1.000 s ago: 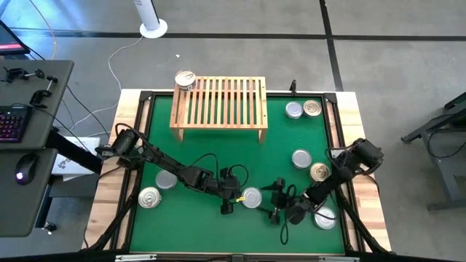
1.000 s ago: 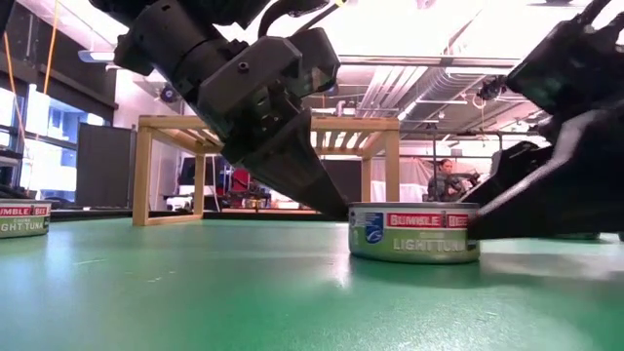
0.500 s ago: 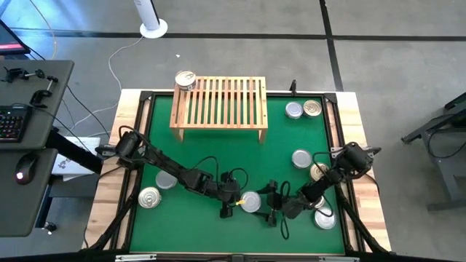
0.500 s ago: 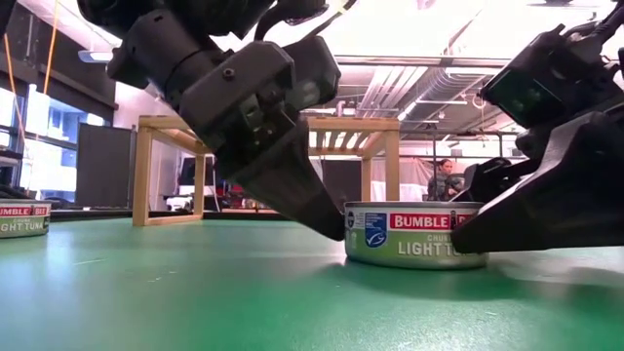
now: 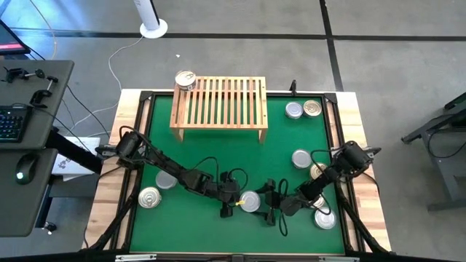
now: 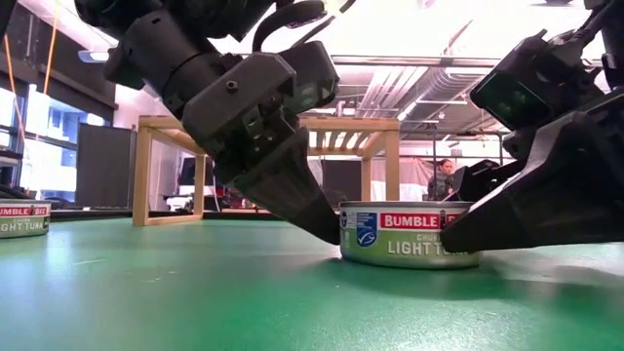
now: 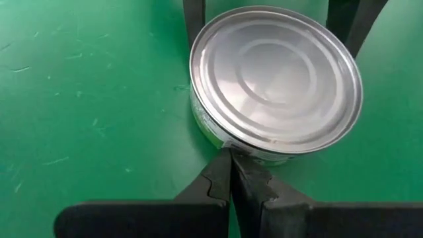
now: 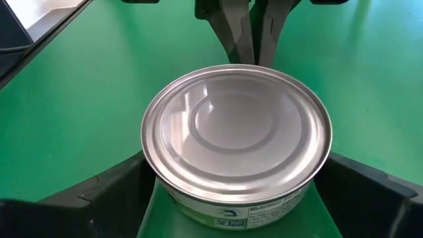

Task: Stack canned seafood by type on shelf
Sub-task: Put the green white tuna can on the shelf

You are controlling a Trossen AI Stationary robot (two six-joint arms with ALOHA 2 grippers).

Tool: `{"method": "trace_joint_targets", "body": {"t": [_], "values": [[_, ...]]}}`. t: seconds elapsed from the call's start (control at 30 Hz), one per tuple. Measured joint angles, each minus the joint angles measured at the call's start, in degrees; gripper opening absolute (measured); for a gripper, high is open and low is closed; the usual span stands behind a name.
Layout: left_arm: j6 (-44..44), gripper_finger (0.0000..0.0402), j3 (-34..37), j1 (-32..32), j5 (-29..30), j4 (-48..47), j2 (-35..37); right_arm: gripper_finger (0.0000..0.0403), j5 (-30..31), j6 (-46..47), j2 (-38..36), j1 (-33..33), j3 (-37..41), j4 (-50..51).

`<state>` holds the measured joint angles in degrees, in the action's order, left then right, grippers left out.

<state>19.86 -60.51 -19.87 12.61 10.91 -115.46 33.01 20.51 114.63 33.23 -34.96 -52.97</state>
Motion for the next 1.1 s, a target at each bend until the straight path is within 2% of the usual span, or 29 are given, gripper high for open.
{"method": "trace_joint_targets", "body": {"t": [0.13,0.27,0.4,0.63,0.8,0.93,1.1], "values": [[-0.02,0.0,0.0,0.25,0.16,-0.8,0.0,0.0379,0.33,0.18,0.0,-0.26,-0.07,-0.46],[0.04,0.0,0.0,0.26,3.26,-1.53,0.22,0.0366,1.75,2.15,-0.2,-0.08,0.13,-0.32],[2.34,0.0,-0.35,0.14,7.68,-7.22,2.15,0.0358,5.83,3.66,-0.24,1.04,0.03,1.21],[3.13,0.0,-0.57,-0.82,10.47,-12.81,5.04,0.0352,6.01,7.34,-0.56,2.83,-0.22,5.9],[3.75,0.0,-0.52,-1.42,13.32,-16.7,7.64,0.0335,7.07,6.8,-3.55,4.16,-0.11,8.13],[4.13,0.0,-0.37,-2.14,13.78,-19.53,9.95,0.0321,5.42,6.73,-5.59,4.26,-0.09,12.32],[4.11,0.0,-0.37,-3.24,12.91,-19.97,10.4,0.0323,0.66,6.21,-6.01,2.57,0.0,13.79]]}}
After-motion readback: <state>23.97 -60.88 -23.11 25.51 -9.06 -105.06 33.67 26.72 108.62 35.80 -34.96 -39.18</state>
